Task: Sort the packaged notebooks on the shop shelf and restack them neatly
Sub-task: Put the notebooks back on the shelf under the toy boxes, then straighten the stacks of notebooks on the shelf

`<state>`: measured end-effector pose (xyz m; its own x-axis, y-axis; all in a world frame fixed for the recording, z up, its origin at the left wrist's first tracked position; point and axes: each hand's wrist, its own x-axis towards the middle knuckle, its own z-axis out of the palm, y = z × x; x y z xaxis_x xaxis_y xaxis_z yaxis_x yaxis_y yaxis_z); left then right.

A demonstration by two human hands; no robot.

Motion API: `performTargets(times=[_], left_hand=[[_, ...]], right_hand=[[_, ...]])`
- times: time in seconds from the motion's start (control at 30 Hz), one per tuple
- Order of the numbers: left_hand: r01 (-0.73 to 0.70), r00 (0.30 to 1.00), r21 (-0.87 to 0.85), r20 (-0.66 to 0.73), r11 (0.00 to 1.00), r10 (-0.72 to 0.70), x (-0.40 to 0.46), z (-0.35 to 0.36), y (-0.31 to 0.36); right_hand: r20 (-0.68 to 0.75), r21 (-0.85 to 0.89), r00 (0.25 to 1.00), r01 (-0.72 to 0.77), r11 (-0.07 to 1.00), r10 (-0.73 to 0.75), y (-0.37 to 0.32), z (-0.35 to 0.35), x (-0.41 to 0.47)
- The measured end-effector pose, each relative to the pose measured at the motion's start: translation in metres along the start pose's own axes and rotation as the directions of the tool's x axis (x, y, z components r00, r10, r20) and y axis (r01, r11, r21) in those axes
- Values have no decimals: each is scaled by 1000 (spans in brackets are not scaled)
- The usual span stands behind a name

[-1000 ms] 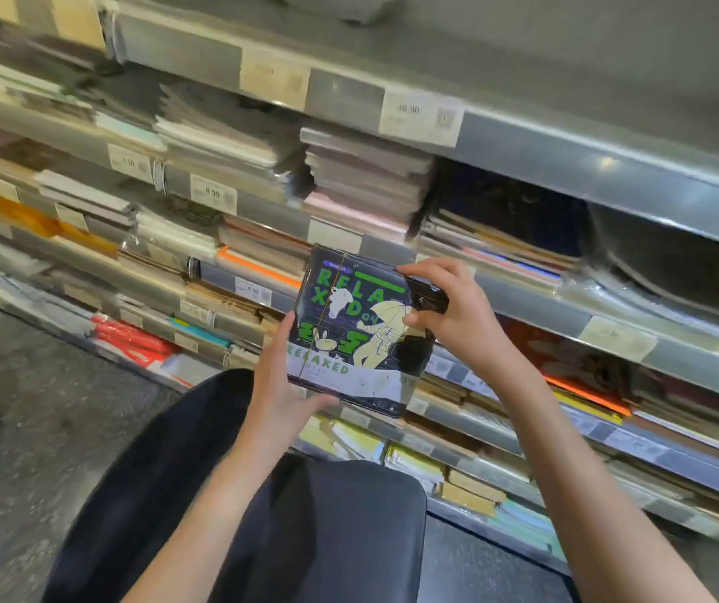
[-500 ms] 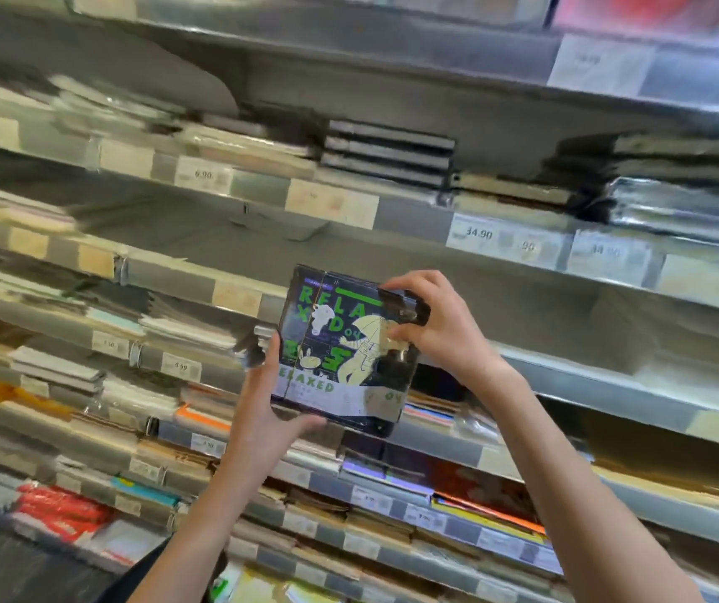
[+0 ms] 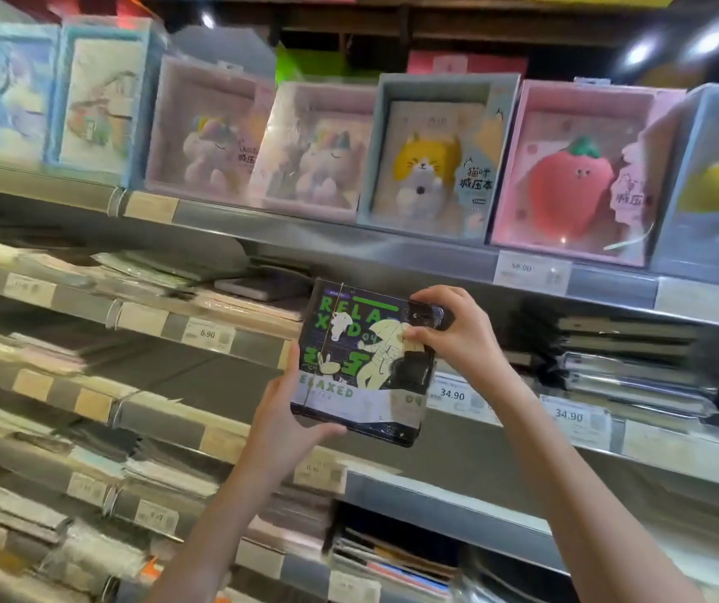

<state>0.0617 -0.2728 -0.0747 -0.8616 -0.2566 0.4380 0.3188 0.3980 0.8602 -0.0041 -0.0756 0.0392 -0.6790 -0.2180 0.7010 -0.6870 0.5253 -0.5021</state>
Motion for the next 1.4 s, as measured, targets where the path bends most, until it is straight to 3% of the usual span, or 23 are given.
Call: performTargets(times=[0.17, 0.3, 0.53, 0.73, 0.83, 0.93, 1.03, 1.13, 1.23, 1.4], left_hand=[[-74, 997, -40, -37, 996, 72, 19, 4, 3], [-84, 988, -46, -136, 995, 77, 26, 12, 3], [-214, 923, 14, -326, 977, 206, 55, 16, 18], [-225, 907, -43, -375, 974, 193, 71, 24, 37], [-208, 894, -77, -419, 975, 158, 85, 30, 47], [-190, 893, -42, -423, 981, 154, 105, 38, 55], [-66, 902, 132, -417, 989, 115, 132, 47, 56], [72, 914, 354, -398, 933, 81, 141, 52, 55], [-56, 901, 387, -377, 920, 213, 123, 66, 47], [-312, 784, 480, -358, 820, 507, 88, 103, 35]], right_hand=[[-119, 77, 987, -99, 992, 108, 11, 8, 20], [-193, 210, 972, -91, 974, 132, 18, 16, 31], [-79, 443, 939, -267, 856, 333, 22, 22, 57], [-35, 185, 995, -82, 979, 89, 30, 23, 4], [-10, 138, 1000, -27, 990, 29, 34, 25, -9], [-5, -34, 999, -32, 999, 31, 35, 25, 0], [-26, -170, 994, -106, 980, 103, 36, 26, 17], [1, -282, 982, -183, 942, 191, 34, 24, 26], [-38, -363, 989, -146, 921, 141, 42, 16, 12], [-53, -368, 997, 40, 929, -64, 68, -7, -28]])
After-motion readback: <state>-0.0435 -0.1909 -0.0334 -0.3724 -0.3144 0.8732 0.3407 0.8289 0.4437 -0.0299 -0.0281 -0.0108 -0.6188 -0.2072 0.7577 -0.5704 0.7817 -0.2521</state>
